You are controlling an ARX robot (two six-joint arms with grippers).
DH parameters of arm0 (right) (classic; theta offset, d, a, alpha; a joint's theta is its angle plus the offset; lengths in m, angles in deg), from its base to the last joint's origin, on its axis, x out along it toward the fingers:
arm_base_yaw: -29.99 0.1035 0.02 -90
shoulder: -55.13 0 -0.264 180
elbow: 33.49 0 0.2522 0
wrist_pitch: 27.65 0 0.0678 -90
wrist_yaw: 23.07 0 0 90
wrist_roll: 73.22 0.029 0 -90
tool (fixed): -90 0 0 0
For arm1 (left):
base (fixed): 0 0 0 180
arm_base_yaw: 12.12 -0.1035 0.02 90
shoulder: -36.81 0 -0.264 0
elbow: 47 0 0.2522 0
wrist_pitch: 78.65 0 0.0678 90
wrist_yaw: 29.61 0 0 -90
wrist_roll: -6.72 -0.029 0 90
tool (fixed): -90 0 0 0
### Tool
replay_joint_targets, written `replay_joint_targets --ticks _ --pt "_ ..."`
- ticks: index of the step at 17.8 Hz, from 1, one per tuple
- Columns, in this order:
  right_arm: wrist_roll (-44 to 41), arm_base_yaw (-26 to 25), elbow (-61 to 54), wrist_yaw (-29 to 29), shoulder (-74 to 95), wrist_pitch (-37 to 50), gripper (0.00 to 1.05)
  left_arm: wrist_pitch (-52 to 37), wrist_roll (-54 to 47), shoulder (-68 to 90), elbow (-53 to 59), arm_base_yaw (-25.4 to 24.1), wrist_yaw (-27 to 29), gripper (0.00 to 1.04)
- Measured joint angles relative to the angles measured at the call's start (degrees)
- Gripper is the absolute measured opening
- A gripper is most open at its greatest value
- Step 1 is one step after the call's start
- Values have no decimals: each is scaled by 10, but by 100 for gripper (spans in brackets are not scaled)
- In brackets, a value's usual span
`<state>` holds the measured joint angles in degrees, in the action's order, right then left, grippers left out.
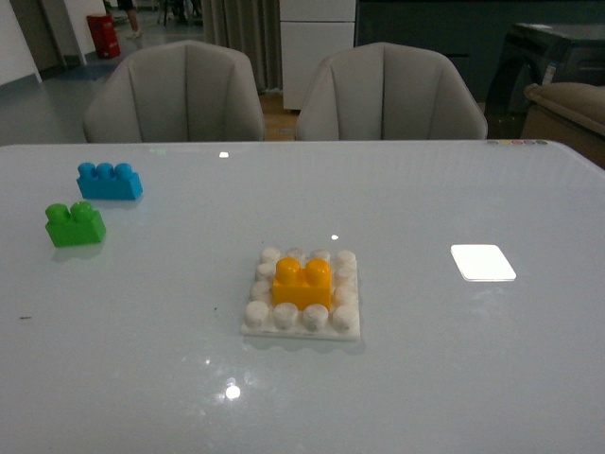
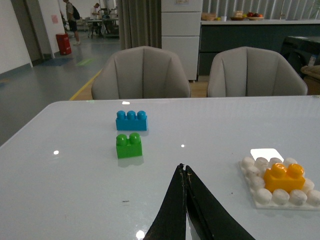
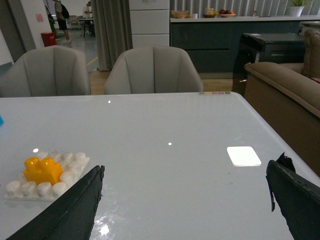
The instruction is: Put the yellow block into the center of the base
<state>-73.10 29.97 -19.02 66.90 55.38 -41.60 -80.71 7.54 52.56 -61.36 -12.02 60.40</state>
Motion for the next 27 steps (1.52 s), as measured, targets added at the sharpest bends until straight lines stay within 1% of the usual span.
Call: replay_joint_targets --ticks 5,6,7,8,10,16,17,18,20,22,24,27 --pt "0 0 0 0 0 0 98 56 0 -56 0 0 0 2" --pt "0 0 0 0 0 0 98 88 0 -78 -2 0 0 2" --pt "0 0 0 0 0 0 98 156 0 -123 0 0 -2 2" --pt "0 0 0 0 0 0 98 148 0 -152 -1 0 -1 2" --pt "0 0 0 0 0 0 98 162 0 -152 0 0 1 2" --pt "0 0 0 0 0 0 98 160 0 -152 0 0 0 2" --pt "0 0 0 0 0 0 98 160 0 -152 0 0 0 8" --pt "0 0 0 0 0 0 98 160 0 -152 0 0 0 12" --pt "0 0 0 0 0 0 98 160 0 -152 0 0 0 23" --pt "0 0 0 0 0 0 98 160 0 -152 0 0 0 48" --pt "0 0 0 0 0 0 98 160 0 -152 0 0 0 99" --pt "0 0 0 0 0 0 98 160 0 -152 0 0 0 98"
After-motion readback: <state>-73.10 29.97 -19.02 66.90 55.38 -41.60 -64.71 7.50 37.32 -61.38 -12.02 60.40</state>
